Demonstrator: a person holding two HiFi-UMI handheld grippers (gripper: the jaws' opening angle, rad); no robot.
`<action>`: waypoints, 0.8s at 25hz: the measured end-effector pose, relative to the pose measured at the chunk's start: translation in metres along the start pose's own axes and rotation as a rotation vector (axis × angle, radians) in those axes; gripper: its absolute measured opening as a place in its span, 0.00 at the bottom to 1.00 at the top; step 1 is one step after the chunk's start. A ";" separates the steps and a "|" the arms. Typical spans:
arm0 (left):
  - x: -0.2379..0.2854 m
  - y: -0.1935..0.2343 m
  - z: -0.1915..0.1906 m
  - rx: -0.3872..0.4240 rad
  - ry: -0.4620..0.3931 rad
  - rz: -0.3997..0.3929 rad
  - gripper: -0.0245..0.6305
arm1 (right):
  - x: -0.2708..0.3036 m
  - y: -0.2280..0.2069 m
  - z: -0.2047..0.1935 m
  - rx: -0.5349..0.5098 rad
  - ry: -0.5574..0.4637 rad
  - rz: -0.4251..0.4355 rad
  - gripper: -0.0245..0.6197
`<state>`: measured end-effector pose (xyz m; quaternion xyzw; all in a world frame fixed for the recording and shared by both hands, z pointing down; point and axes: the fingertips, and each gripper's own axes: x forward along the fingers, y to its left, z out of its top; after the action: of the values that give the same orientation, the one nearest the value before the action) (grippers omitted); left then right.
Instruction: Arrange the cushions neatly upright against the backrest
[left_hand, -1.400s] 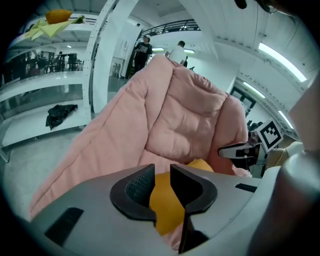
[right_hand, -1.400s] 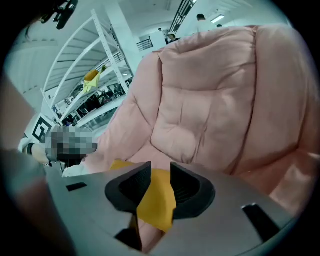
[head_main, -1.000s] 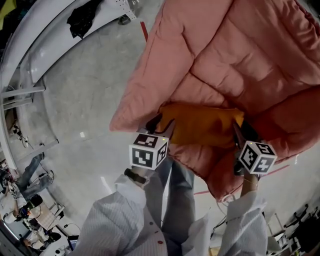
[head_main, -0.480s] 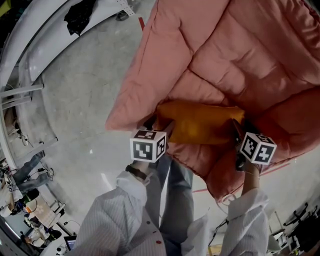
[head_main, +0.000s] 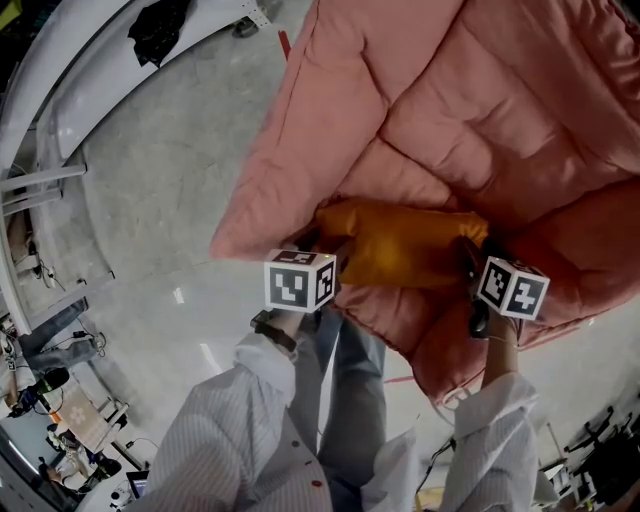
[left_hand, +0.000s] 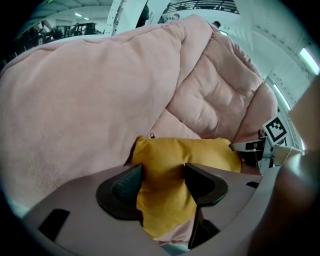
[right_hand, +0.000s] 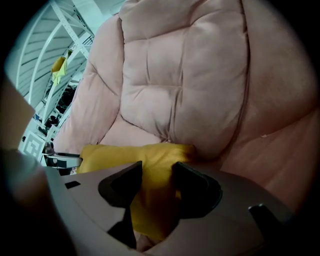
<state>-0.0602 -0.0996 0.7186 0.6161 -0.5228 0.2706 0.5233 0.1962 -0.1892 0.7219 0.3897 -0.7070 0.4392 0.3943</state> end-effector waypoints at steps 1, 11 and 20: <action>0.001 0.000 0.001 0.002 0.001 -0.001 0.46 | 0.002 0.001 0.000 -0.002 0.002 0.002 0.37; 0.007 -0.008 -0.006 0.052 0.007 -0.007 0.27 | 0.004 0.009 -0.007 -0.039 -0.019 0.033 0.20; 0.000 -0.008 -0.005 0.048 0.022 -0.015 0.22 | -0.006 0.020 -0.005 -0.068 -0.055 0.027 0.12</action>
<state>-0.0515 -0.0954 0.7176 0.6296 -0.5057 0.2858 0.5159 0.1815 -0.1774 0.7117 0.3784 -0.7372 0.4091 0.3820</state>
